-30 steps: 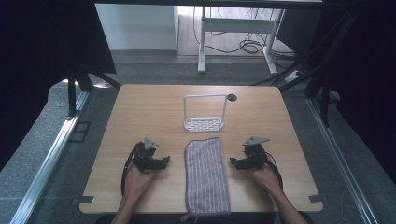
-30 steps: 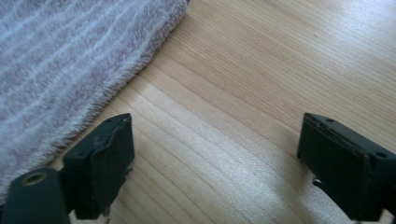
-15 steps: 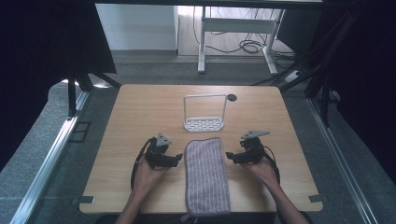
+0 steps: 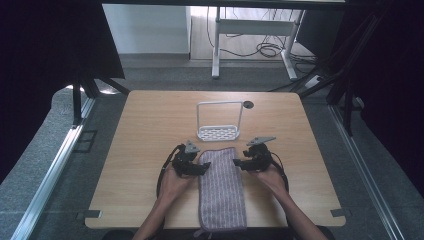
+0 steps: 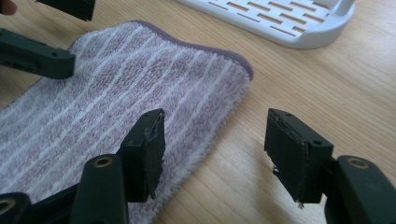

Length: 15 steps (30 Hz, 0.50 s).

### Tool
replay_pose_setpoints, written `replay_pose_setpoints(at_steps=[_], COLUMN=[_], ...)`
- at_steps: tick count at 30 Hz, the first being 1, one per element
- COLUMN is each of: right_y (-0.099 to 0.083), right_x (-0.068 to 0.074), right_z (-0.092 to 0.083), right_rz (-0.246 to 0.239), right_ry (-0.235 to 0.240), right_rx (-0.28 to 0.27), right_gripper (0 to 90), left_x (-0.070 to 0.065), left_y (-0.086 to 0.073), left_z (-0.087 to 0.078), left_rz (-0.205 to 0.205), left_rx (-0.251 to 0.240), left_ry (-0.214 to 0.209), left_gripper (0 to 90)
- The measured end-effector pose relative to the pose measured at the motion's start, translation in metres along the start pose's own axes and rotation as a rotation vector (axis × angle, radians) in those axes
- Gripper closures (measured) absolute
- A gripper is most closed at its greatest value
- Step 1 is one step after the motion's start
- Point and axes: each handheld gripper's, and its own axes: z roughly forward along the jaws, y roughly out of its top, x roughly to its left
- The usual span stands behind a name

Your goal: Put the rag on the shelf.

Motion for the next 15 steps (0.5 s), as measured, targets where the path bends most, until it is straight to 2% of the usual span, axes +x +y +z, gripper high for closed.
replay_pose_setpoints(at_steps=[2, 4, 7, 9, 11, 12, 13, 15], right_y=[0.001, 0.003, 0.004, 0.005, 0.007, 0.007, 0.007, 0.007], right_x=[0.001, 0.001, 0.003, 0.004, 0.006, 0.008, 0.01, 0.012], right_z=[0.005, 0.01, 0.02, 0.024, 0.024, 0.025, 0.025, 0.025], right_rz=[0.001, 0.007, 0.001, -0.005, -0.014, -0.029, -0.039, -0.046], right_ry=[0.0, -0.001, -0.012, -0.03, -0.023, -0.029, -0.027, -0.005], right_rx=[-0.003, 0.0, 0.015, 0.017, 0.026, 0.027, 0.029, 0.034], right_gripper=[40.7, 41.9, 44.8, 47.7, 54.4, 58.1, 64.8, 76.6], left_x=[0.001, 0.003, 0.006, 0.007, 0.008, 0.007, 0.006, 0.002], left_y=[0.0, 0.002, 0.003, 0.001, 0.0, 0.0, 0.0, 0.0], left_z=[0.001, 0.001, 0.004, 0.009, 0.012, 0.012, 0.012, 0.011], left_rz=[0.0, -0.012, 0.008, 0.019, 0.003, 0.006, 0.003, 0.003], left_rx=[0.0, -0.012, 0.015, 0.044, 0.03, 0.029, 0.029, 0.033], left_ry=[0.012, 0.046, 0.083, 0.068, 0.031, 0.034, 0.027, 0.015], left_gripper=[31.1, 32.4, 36.0, 39.4, 44.3, 44.8, 46.7, 58.4])
